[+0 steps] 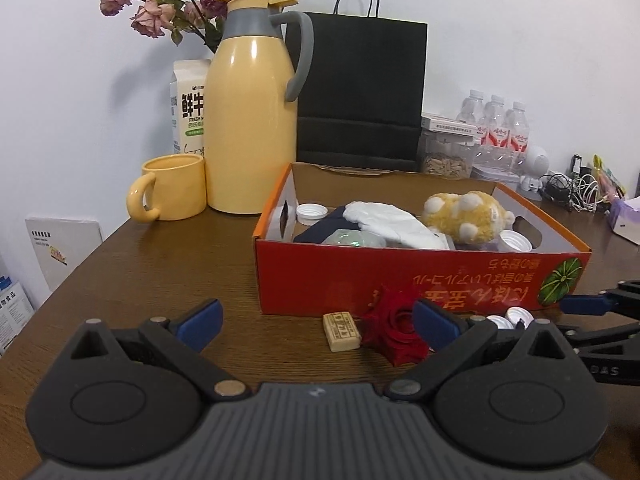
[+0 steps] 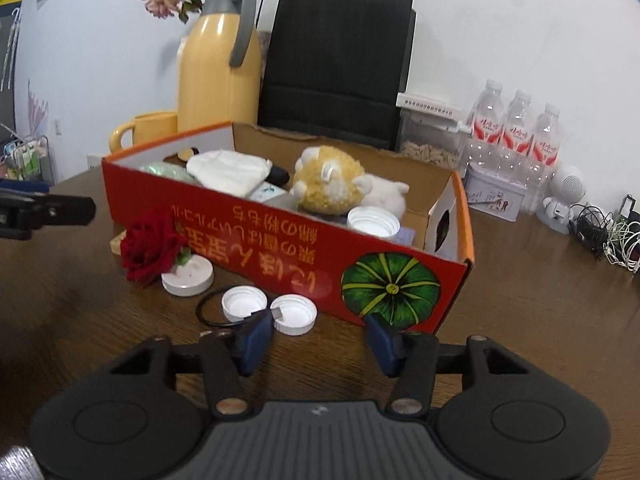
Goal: Organize objects
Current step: 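Grasp a white bottle cap beside the rose with the right tool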
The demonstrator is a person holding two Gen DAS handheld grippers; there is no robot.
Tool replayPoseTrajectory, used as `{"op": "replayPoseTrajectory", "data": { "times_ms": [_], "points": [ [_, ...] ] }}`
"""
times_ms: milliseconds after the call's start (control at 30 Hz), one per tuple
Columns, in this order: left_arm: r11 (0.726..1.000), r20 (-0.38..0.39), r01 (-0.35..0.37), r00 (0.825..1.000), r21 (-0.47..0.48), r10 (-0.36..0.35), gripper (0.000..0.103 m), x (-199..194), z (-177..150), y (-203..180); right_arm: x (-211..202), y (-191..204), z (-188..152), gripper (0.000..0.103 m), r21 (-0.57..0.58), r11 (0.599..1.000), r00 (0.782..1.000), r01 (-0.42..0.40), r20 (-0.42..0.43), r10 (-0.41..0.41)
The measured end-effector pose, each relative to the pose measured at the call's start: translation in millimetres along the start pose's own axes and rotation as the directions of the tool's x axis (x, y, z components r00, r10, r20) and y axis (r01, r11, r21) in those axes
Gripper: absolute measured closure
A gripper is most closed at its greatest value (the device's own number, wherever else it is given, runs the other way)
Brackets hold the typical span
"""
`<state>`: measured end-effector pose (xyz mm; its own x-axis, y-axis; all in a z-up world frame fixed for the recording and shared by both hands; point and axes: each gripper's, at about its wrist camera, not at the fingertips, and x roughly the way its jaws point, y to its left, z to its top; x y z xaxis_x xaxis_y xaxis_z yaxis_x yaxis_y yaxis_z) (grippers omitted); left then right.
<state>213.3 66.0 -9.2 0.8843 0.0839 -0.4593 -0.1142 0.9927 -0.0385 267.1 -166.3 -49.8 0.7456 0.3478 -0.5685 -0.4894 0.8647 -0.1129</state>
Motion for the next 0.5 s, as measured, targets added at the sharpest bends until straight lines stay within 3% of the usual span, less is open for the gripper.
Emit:
{"op": "replayPoseTrajectory", "data": {
  "times_ms": [233,333,400,500],
  "points": [
    [1.0,0.0,0.011,1.0,0.001,-0.011,0.0,-2.2,-0.9,-1.7,16.1,6.6,6.2,0.052,0.014,1.0,1.0,0.006,-0.023,-0.006],
    [1.0,-0.003,0.014,1.0,0.005,-0.014,0.0,-1.8,-1.3,-2.5,18.9,9.2,8.1,0.062,0.02,1.0,1.0,0.0,-0.022,0.001],
    [1.0,-0.004,0.014,1.0,0.004,-0.014,0.0,-1.8,-1.4,-2.6,18.9,10.8,8.6,0.076,0.019,1.0,1.0,-0.009,-0.022,0.009],
    [1.0,-0.005,0.011,1.0,0.003,-0.011,0.0,-1.5,-1.7,-2.7,18.0,11.0,8.5,0.076,0.021,1.0,1.0,-0.021,-0.019,0.021]
  ]
}}
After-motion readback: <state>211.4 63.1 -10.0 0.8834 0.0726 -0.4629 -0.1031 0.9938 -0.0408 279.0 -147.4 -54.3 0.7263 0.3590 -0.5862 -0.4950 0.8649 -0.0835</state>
